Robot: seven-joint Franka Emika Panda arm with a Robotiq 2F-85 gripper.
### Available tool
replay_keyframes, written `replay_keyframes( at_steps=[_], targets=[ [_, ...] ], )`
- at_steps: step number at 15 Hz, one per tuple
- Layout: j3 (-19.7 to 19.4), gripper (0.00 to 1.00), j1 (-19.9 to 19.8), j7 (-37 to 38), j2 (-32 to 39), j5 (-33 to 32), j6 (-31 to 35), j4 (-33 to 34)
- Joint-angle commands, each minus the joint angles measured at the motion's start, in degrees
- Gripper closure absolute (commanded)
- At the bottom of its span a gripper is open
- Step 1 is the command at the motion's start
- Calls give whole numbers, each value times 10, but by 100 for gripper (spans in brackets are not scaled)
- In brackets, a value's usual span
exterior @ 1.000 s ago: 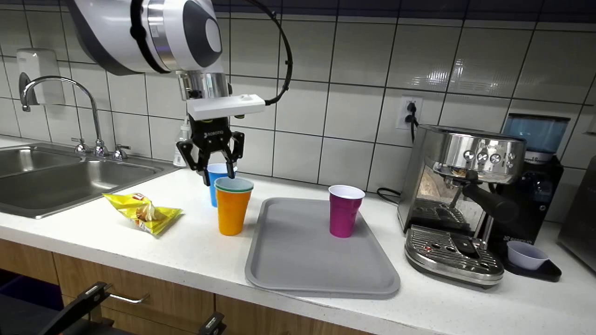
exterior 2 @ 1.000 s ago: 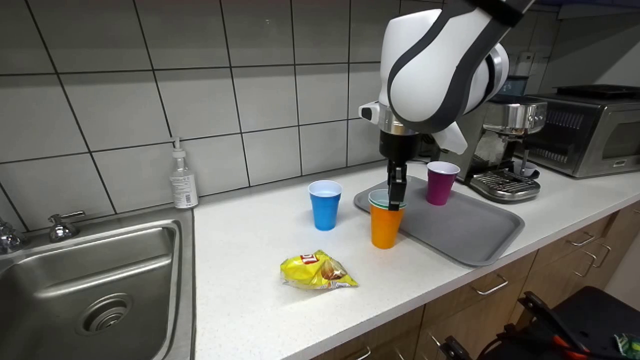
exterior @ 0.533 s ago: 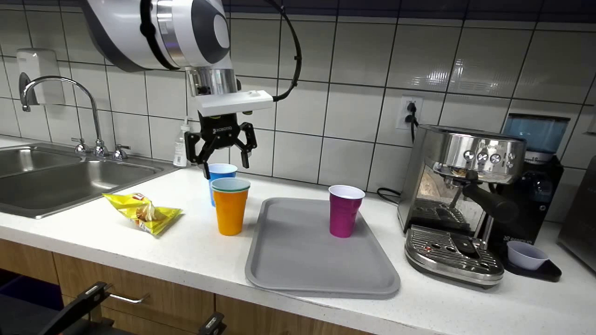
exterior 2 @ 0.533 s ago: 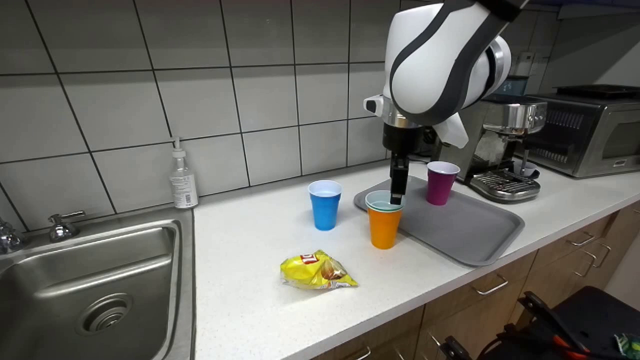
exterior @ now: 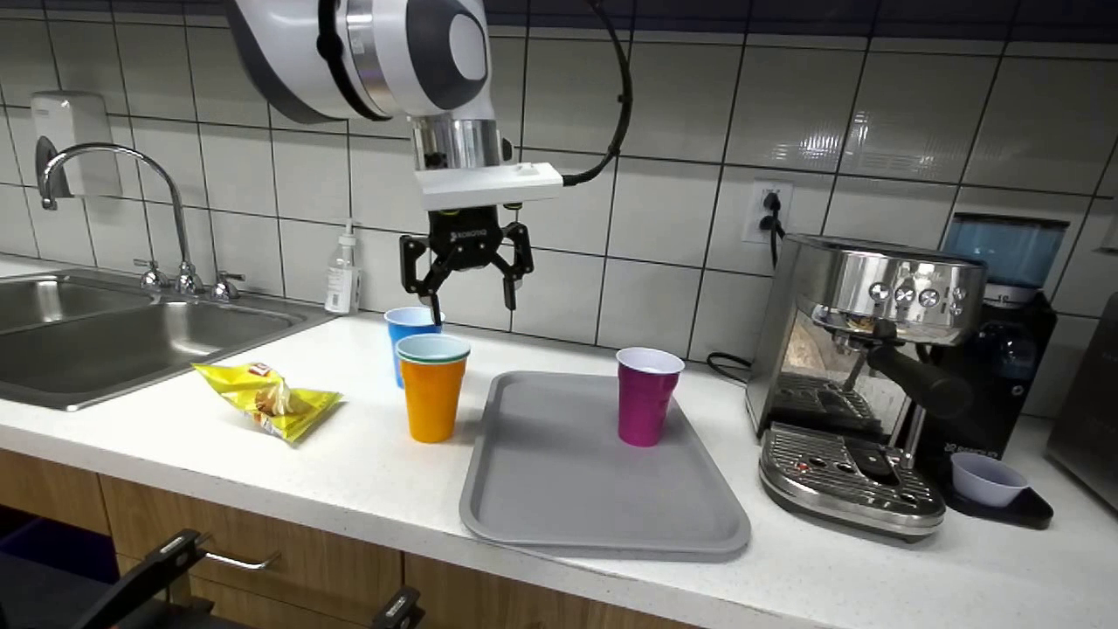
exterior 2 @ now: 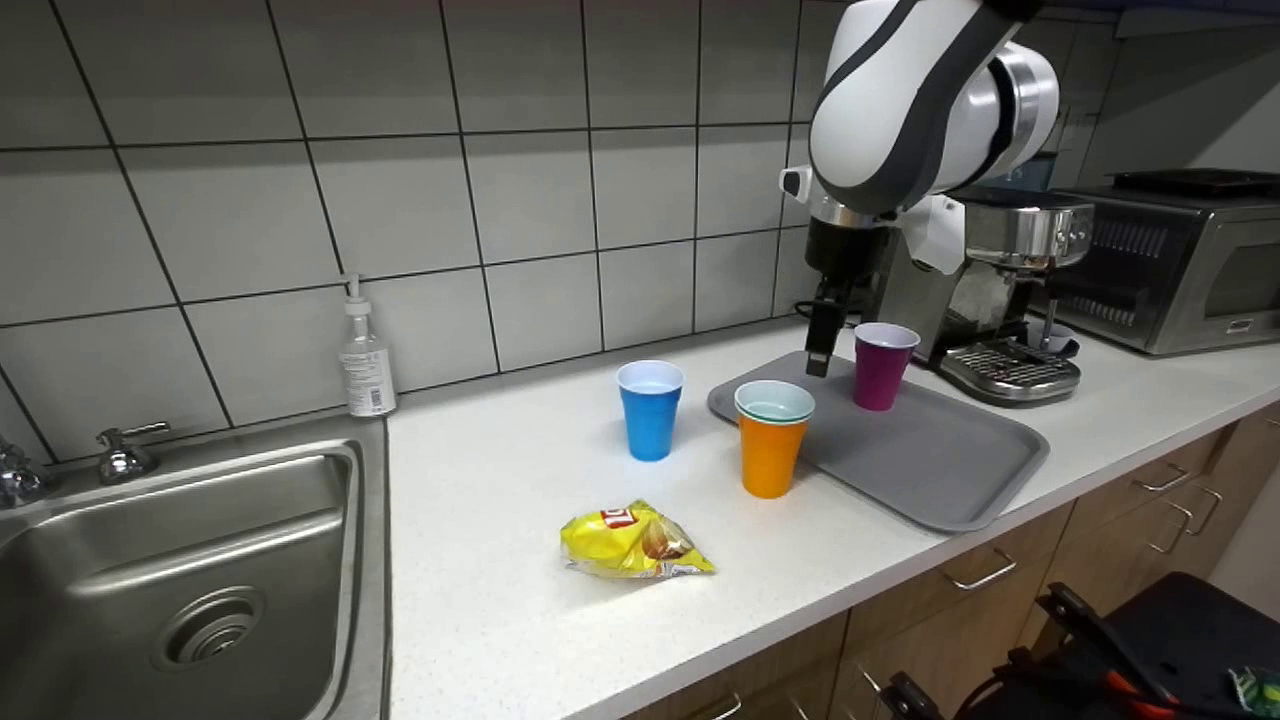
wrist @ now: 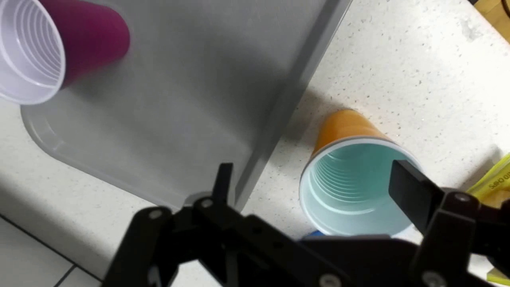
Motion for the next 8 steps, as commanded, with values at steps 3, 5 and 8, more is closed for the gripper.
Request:
replay_keyframes(
  at_steps=[3,5,8],
  targets=[
    [-10,0,-24,43,0,26,-45,36],
    [-14,0,-28,52,3,40,-57,48],
    [-15,0,-28,44,0,46,-43,35]
  ],
)
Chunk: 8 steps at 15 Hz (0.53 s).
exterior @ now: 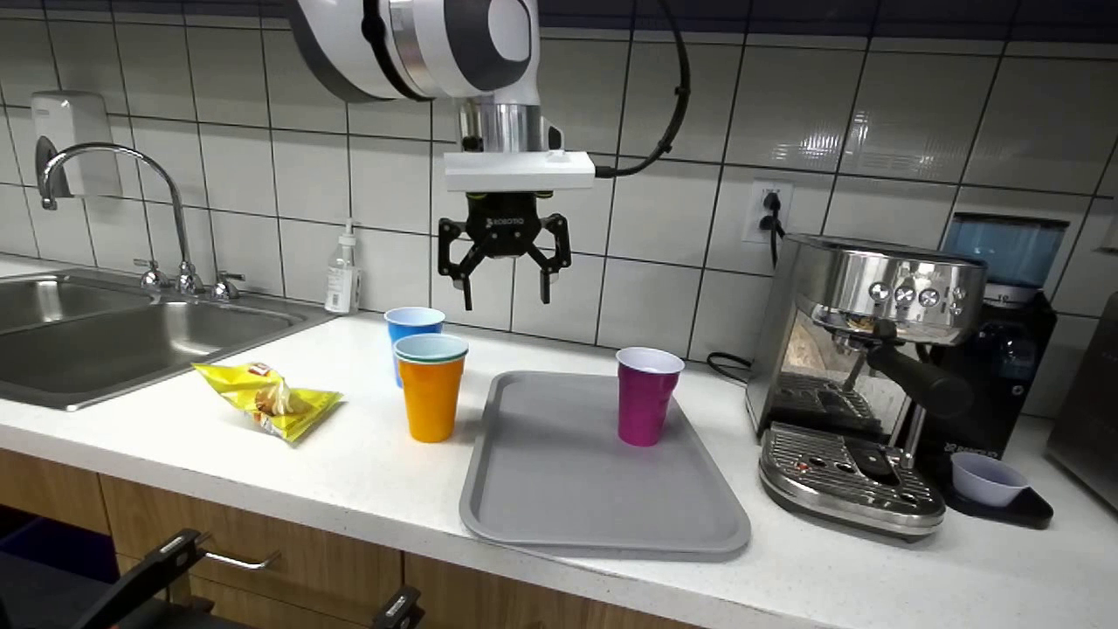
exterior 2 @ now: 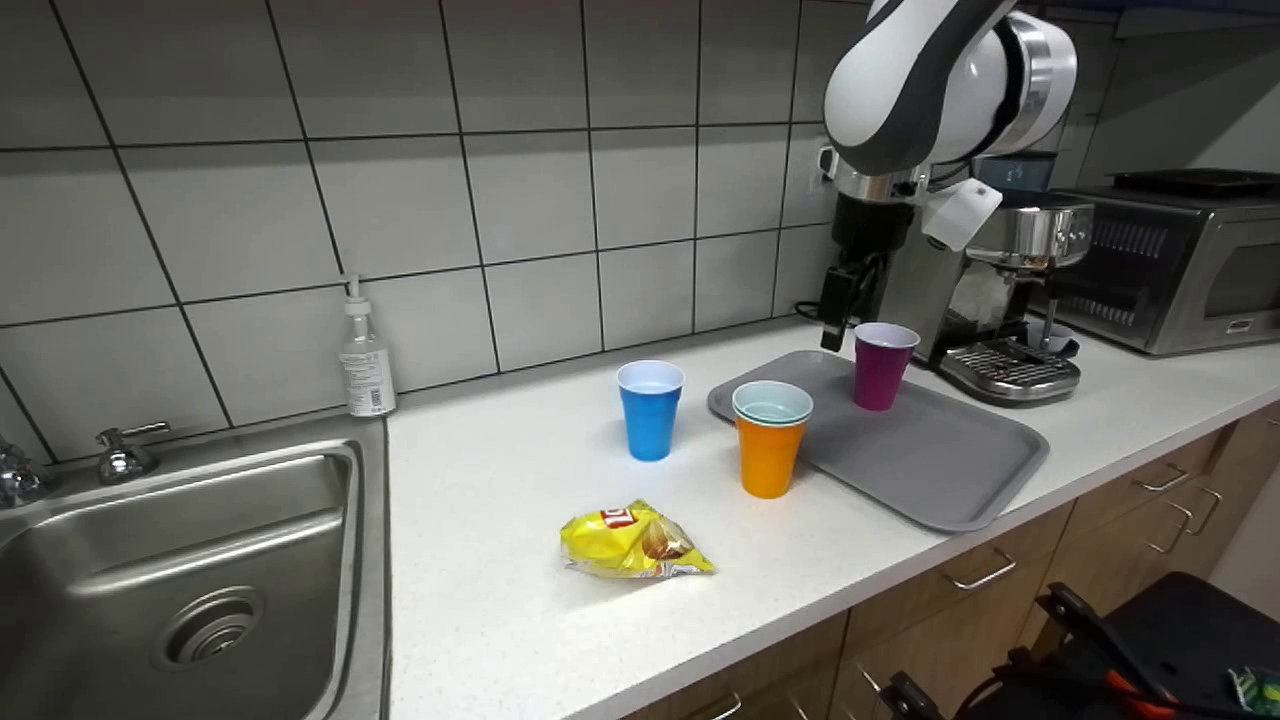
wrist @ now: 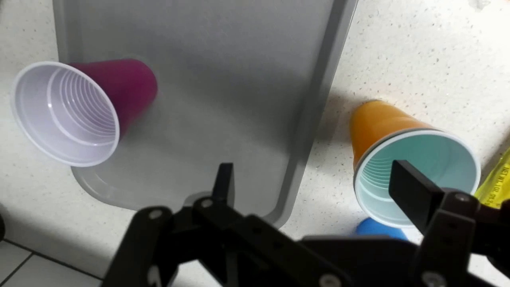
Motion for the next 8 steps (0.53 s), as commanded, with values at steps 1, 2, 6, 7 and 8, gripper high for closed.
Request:
replay_keyframes(
  at_steps=[1,2,6,7,8],
  targets=[
    [3,0,-5,2,-1,5,-8,4],
    [2,0,-5,2,-1,7,-11,6],
    [1,0,-5,4,0,10,-13,7],
    [1,0,-5,5,0,10,-13,7],
    [1,0,-6,6,2,9,-15,11]
  ],
)
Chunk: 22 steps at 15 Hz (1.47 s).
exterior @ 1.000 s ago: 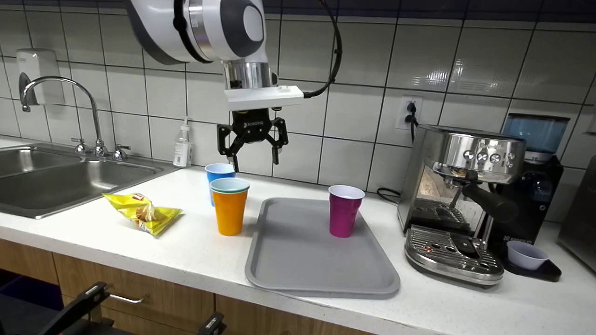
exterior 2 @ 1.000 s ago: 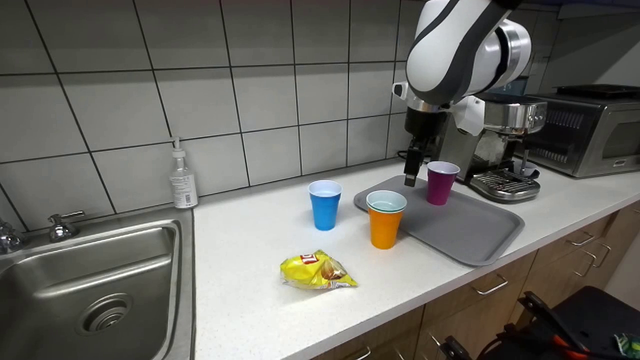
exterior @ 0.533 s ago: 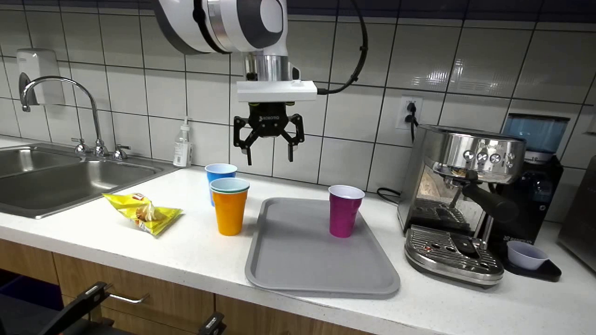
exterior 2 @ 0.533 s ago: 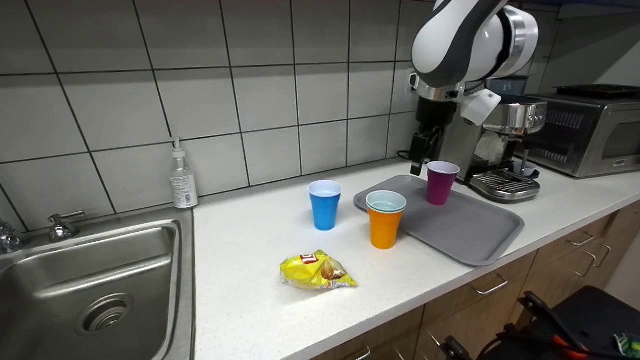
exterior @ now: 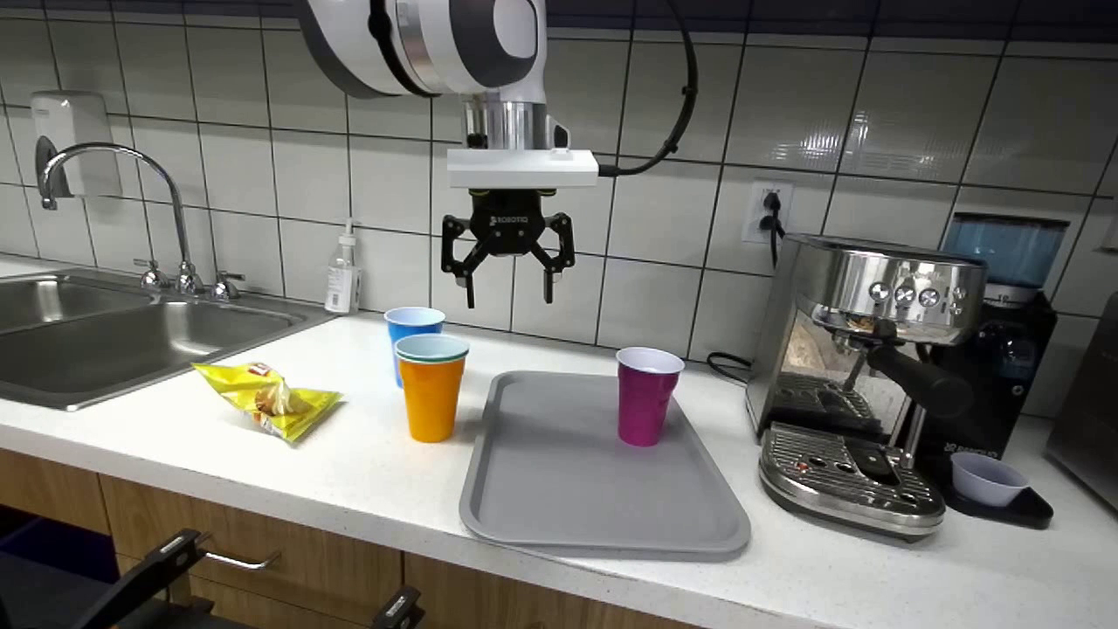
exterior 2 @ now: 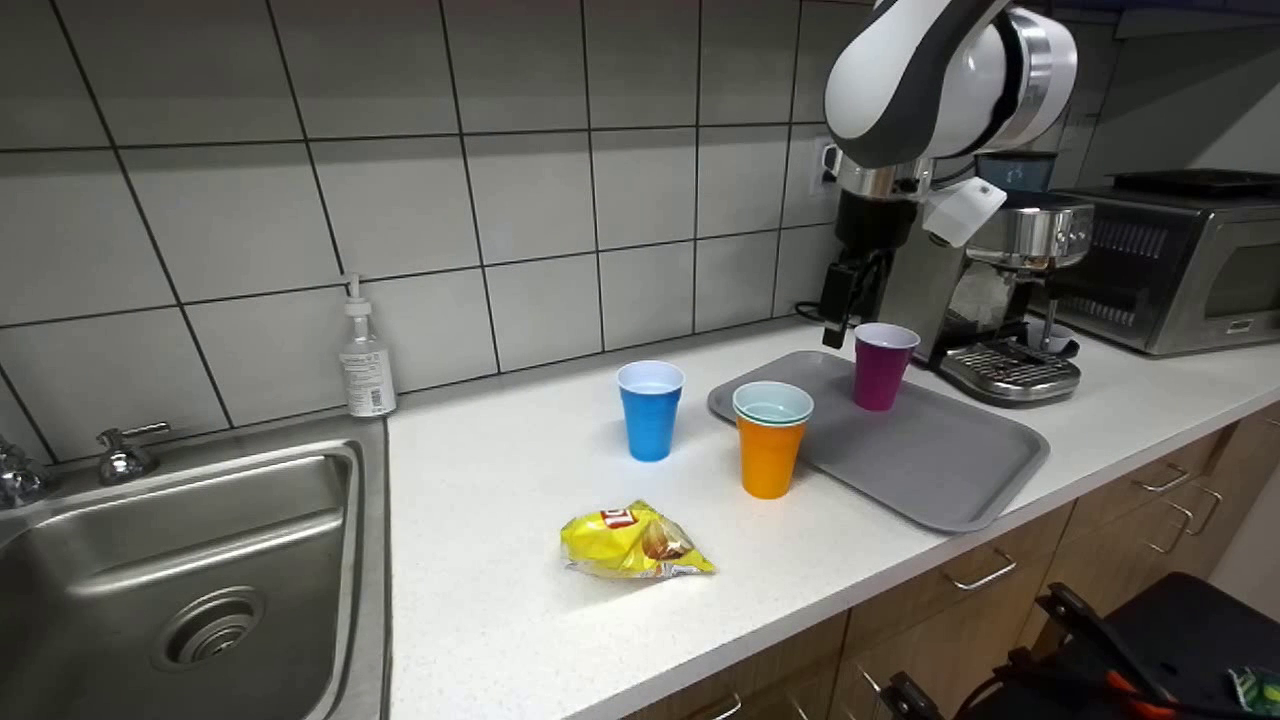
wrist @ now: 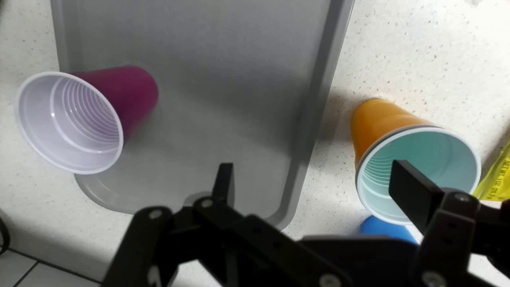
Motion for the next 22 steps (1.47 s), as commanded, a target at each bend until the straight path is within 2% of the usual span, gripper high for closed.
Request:
replay_keyframes(
  at_steps=[1,9,22],
  targets=[
    [5,0,-6,7,4,-1,-1,9],
    [-3,0,-23,55,40,-15,15,48],
    [-18,0,-59,113,139,-45,26,129]
  ],
)
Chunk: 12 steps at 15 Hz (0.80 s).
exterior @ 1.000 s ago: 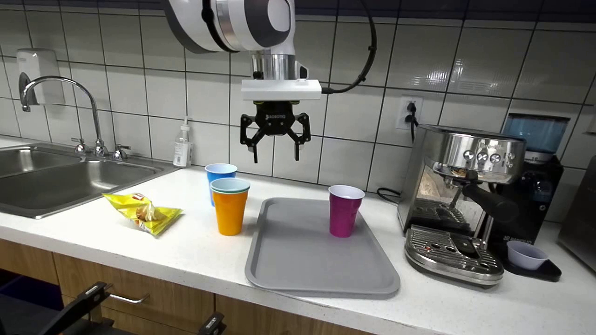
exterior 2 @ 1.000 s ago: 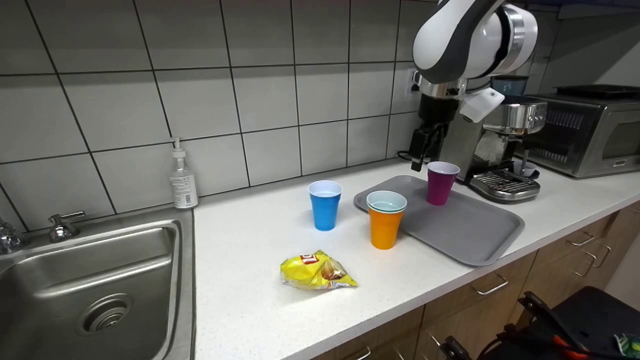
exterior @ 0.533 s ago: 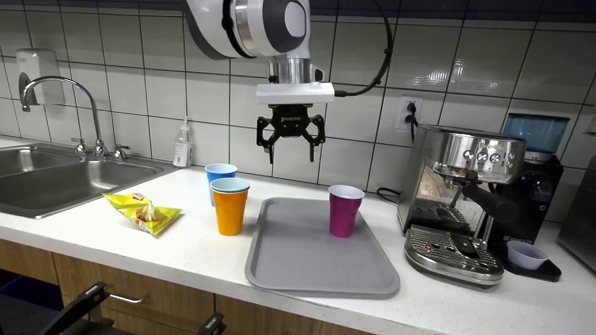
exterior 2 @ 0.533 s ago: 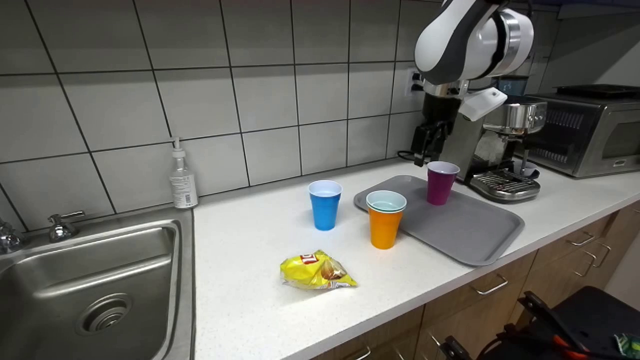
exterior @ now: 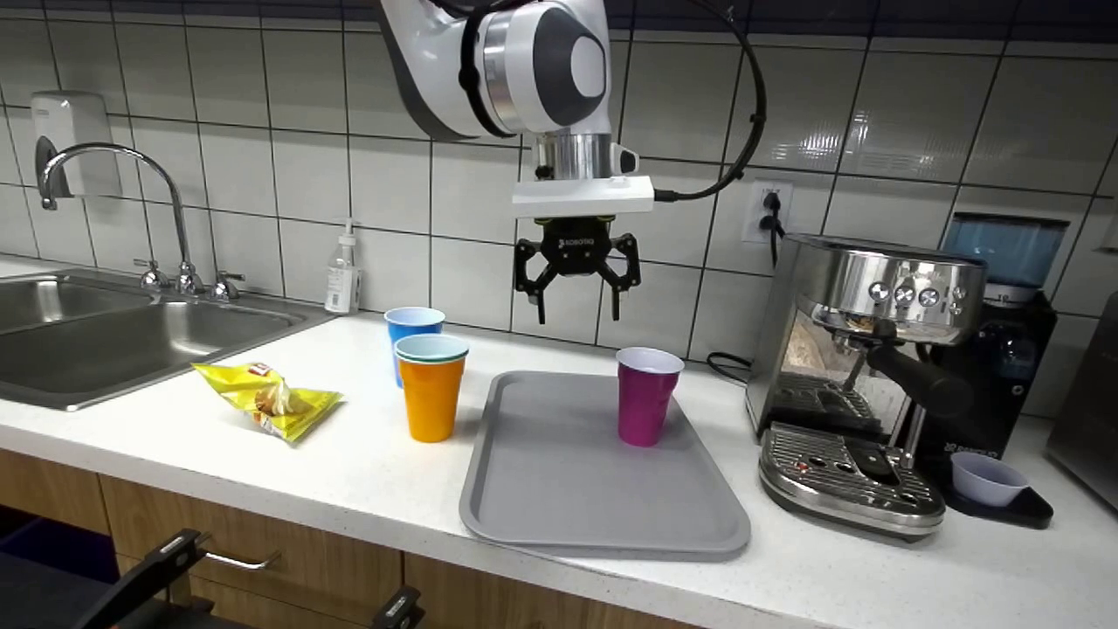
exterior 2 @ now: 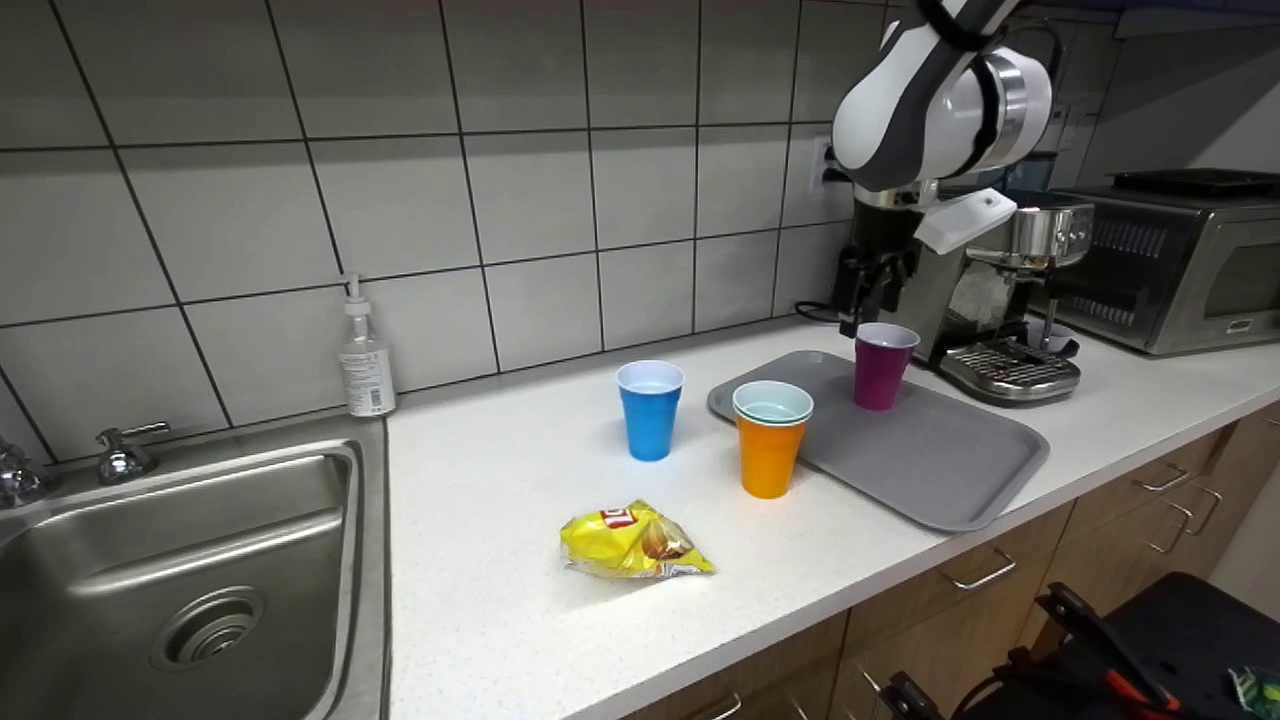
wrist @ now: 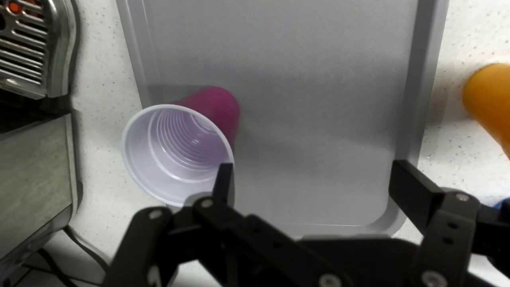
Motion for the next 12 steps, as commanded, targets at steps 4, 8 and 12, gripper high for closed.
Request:
replay_keyframes(
  at_steps=[4,8,12],
  targets=[
    [-1,0,-17,39,61,-20,2,58],
    [2,0,-23,44,94,-16,-2,88],
    [5,0,-29,41,126,-11,-5,118]
  ],
)
